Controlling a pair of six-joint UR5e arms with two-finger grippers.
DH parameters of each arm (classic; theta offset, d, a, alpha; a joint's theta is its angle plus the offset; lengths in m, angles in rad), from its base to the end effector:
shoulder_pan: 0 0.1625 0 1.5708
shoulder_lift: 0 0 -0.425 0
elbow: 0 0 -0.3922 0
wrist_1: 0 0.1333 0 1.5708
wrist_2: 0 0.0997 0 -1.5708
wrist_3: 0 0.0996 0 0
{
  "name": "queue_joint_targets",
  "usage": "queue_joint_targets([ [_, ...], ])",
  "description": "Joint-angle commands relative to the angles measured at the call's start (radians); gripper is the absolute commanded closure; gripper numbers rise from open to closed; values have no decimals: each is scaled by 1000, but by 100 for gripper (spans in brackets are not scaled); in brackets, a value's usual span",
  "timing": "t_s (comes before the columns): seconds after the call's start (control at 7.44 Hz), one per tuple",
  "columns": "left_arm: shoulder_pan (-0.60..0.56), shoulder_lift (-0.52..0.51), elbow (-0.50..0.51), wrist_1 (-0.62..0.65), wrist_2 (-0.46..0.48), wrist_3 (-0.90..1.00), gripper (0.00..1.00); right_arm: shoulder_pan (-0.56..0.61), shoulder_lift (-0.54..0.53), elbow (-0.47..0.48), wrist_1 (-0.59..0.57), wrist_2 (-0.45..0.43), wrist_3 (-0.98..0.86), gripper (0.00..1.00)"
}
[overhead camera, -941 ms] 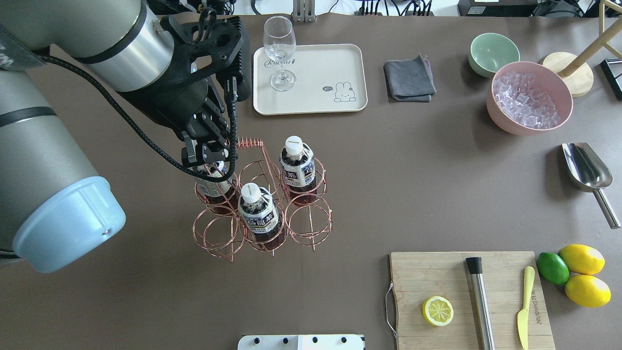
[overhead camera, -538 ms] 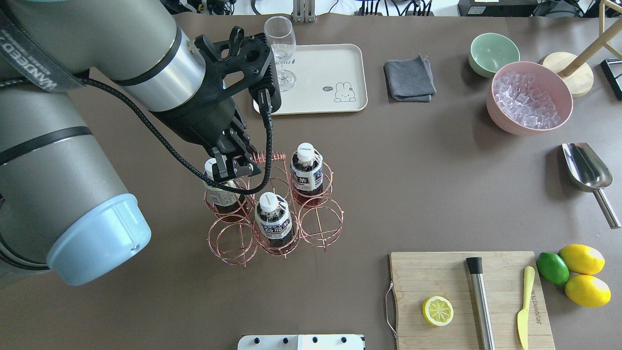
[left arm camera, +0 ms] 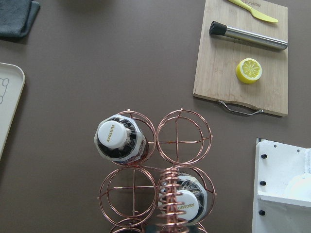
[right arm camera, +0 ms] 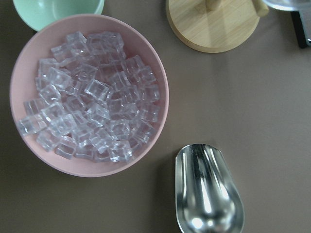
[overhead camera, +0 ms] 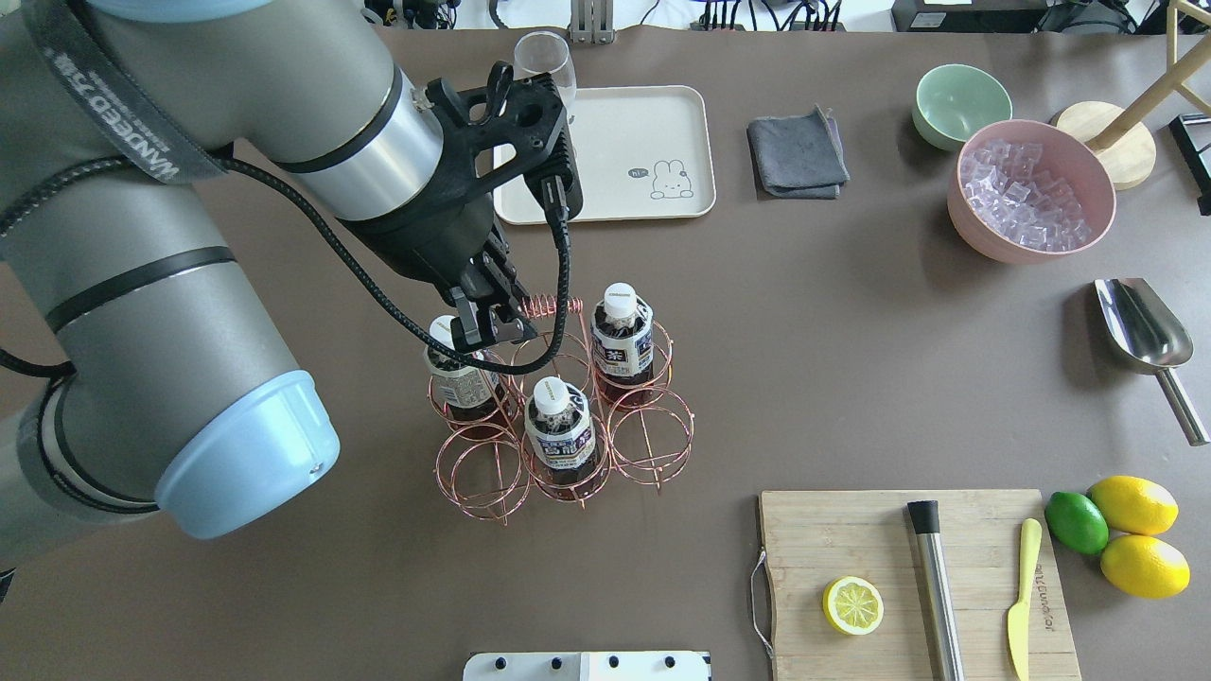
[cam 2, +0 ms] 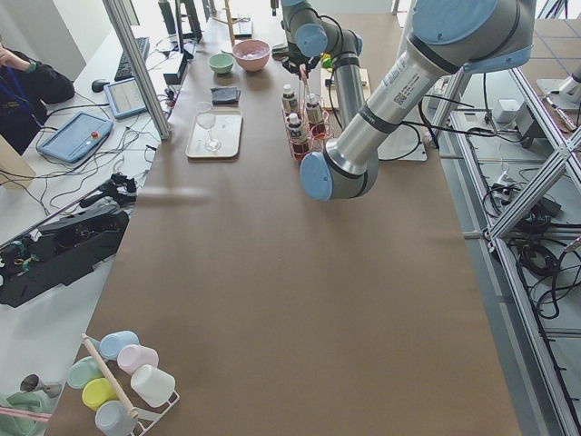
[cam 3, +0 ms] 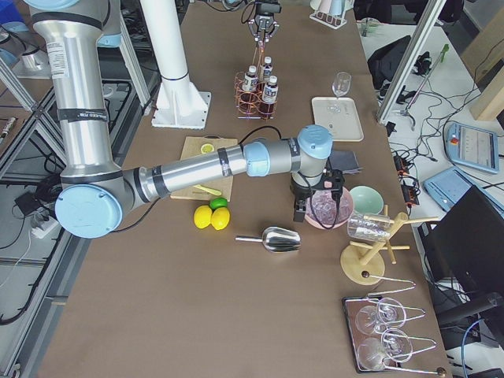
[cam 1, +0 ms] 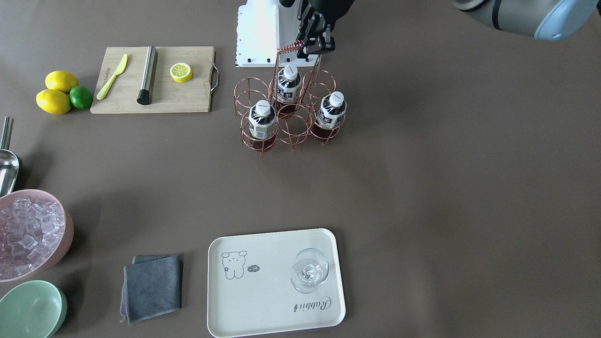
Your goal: Take tea from basket to plate
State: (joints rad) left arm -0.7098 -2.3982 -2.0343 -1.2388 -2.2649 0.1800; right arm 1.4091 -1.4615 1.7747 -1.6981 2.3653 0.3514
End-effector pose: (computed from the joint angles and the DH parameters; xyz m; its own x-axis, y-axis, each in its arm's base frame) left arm 0.3651 -0.4054 0.0356 0.0240 0.9763 -0.2150 -0.4472 0.2028 0.8711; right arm -0.0240 -0.5335 0.5143 0.6838 0.1058 0.7220 -0.0822 0.9943 -0.0678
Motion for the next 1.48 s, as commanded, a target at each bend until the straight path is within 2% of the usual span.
queue_joint_targets([
  [0.0,6,-13,28,-14,1,1,100,-143,204,0,-21,26,408,0],
  [0.27,6,-12,34,-21,1,3,100,-261,350,-11,-84,22,613,0],
  [0.54,6,-10,36,-22,1,3,100,-356,560,-121,-84,23,880,0],
  [0.81,6,1,60,-69,1,3,100,-454,703,-202,-95,28,1016,1],
  [1.34,4,1,65,-73,1,4,100,-622,772,-202,-112,80,1069,5],
])
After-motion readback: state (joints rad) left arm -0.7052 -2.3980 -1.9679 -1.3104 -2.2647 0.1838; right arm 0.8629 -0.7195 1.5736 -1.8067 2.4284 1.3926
